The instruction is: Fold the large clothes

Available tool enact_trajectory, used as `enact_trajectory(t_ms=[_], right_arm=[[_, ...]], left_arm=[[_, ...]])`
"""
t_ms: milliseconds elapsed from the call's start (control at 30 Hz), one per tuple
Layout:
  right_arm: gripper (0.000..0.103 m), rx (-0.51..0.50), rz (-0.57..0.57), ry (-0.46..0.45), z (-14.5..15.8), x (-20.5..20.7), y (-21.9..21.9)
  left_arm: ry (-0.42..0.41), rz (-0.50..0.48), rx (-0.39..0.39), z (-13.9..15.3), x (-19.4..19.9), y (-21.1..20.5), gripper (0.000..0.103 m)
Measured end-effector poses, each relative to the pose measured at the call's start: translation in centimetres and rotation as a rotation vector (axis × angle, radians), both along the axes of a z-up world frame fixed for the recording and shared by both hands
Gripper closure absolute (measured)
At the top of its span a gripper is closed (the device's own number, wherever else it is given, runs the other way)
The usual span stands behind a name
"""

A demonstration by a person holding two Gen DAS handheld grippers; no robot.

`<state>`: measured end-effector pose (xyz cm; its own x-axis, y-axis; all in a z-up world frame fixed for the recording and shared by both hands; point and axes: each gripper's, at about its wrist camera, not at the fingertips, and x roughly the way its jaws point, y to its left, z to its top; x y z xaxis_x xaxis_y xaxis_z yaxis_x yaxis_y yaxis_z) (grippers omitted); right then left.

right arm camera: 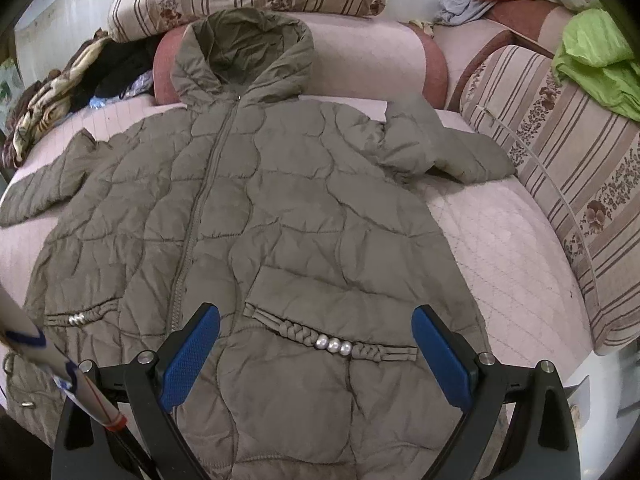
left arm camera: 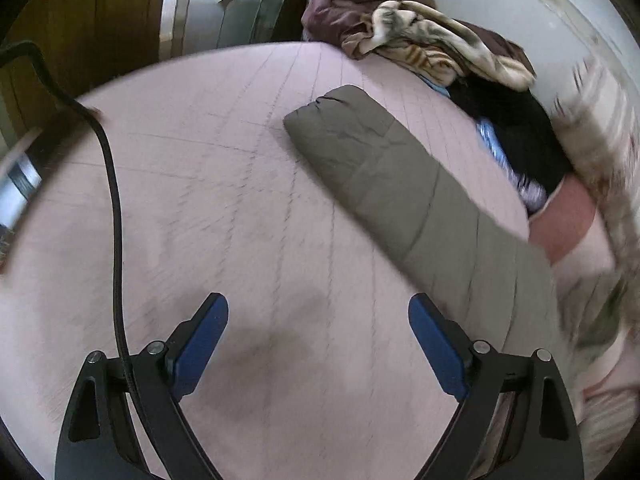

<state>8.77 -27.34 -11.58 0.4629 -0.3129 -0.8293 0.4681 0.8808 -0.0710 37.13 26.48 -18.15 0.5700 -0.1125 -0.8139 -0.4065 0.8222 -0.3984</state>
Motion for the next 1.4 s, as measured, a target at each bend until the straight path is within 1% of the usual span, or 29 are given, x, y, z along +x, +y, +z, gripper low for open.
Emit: enact_trajectory(t_ms=[33, 133, 200, 233, 333, 367, 400, 433, 467, 500, 533, 567, 600, 667, 800, 833, 900, 933, 1000, 1067, 1100, 1167, 1233, 1333, 1400], right_arm=[[0.004, -0.001, -0.001, 0.009, -0.2, 0.2, 0.0], [0.004, -0.006, -0.009, 0.035, -0.9, 0.8, 0.0], [0.004, -0.01, -0.014, 0.047, -1.1, 1.1, -0.1], [0.004, -0.016, -0.017, 0.052, -1.2, 1.2, -0.1], [0.004, -0.032, -0.024, 0.07, -1.6, 1.5, -0.2], [0.004, -0.035, -0.026, 0.076, -1.7, 1.6, -0.3], [0.004, -0.038, -0.029, 0.082, -1.9, 1.6, -0.4], [0.004, -0.038, -0.033, 0.088, -2.1, 1.7, -0.4], [0.004, -0.037, -0.036, 0.094, -2.2, 1.7, -0.5], [0.004, -0.035, -0.039, 0.101, -2.4, 1.7, -0.5], [0.004, -0.031, -0.044, 0.107, -2.6, 1.7, -0.6], [0.004, -0.027, -0.049, 0.114, -2.8, 1.7, -0.8], [0.004, -0.025, -0.053, 0.117, -2.9, 1.6, -1.0], [0.004, -0.027, -0.058, 0.116, -3.0, 1.2, -1.2], [0.004, -0.038, -0.061, 0.093, -2.4, 0.2, -1.3], [0.004, -0.035, -0.061, 0.082, -2.1, -0.1, -1.3], [0.004, -0.026, -0.064, 0.062, -1.7, -0.7, -1.6], [0.004, -0.023, -0.066, 0.056, -1.6, -1.0, -1.6], [0.004, -0.013, -0.07, 0.038, -1.3, -1.7, -1.8], [0.004, -0.007, -0.076, 0.024, -1.2, -2.3, -1.8], [0.004, -0.002, -0.078, 0.018, -1.1, -2.7, -1.9], [0.004, 0.01, -0.083, 0.006, -1.0, -3.4, -2.1], [0.004, 0.022, -0.094, -0.006, -0.9, -4.2, -2.6], [0.004, 0.037, -0.117, -0.017, -0.9, -5.3, -3.4], [0.004, 0.047, -0.133, -0.023, -1.0, -5.9, -4.0]], left_arm=[[0.0, 0.01, -0.03, -0.5, 1.1, 0.2, 0.012], [-0.026, 0.033, -0.019, -0.6, 3.5, 0.0, 0.012], [-0.036, 0.021, -0.038, -0.8, 5.5, -0.1, 0.012], [-0.041, 0.029, -0.041, -0.9, 6.4, -0.2, 0.012], [-0.048, 0.059, -0.014, -1.1, 8.3, -0.4, 0.013], [-0.045, 0.065, 0.013, -1.1, 8.8, -0.7, 0.017], [-0.043, 0.068, 0.036, -1.1, 9.3, -0.8, 0.027], [-0.029, 0.065, 0.081, -1.1, 9.7, -1.2, 0.035], [-0.007, 0.058, 0.133, -1.1, 10.2, -1.6, 0.055], [0.018, 0.052, 0.194, -1.0, 10.5, -2.1, 0.068], [0.033, 0.026, 0.241, -0.7, 10.9, -2.7, 0.075], [0.044, -0.005, 0.259, -0.5, 11.1, -3.1, 0.084], [0.052, -0.031, 0.27, -0.1, 11.3, -3.4, 0.087], [0.039, -0.057, 0.265, 1.1, 11.2, -3.7, 0.09], [-0.037, -0.091, 0.216, 5.0, 9.9, -5.3, 0.091], [-0.058, -0.117, 0.217, 6.2, 9.4, -6.4, 0.091], [-0.095, -0.165, 0.246, 8.5, 8.3, -9.0, 0.091], [-0.13, -0.204, 0.26, 10.1, 7.4, -11.0, 0.091], [-0.17, -0.264, 0.254, 11.8, 6.1, -13.6, 0.091], [-0.216, -0.355, 0.243, 13.6, 4.3, -17.6, 0.091], [-0.228, -0.385, 0.241, 14.0, 3.7, -19.0, 0.091], [-0.258, -0.475, 0.217, 14.6, 1.7, -22.9, 0.091], [-0.261, -0.564, 0.186, 14.2, -0.2, -26.9, 0.091], [-0.251, -0.672, 0.161, 12.5, -3.0, -32.0, 0.091], [-0.212, -0.728, 0.142, 10.5, -4.0, -35.2, 0.091]])
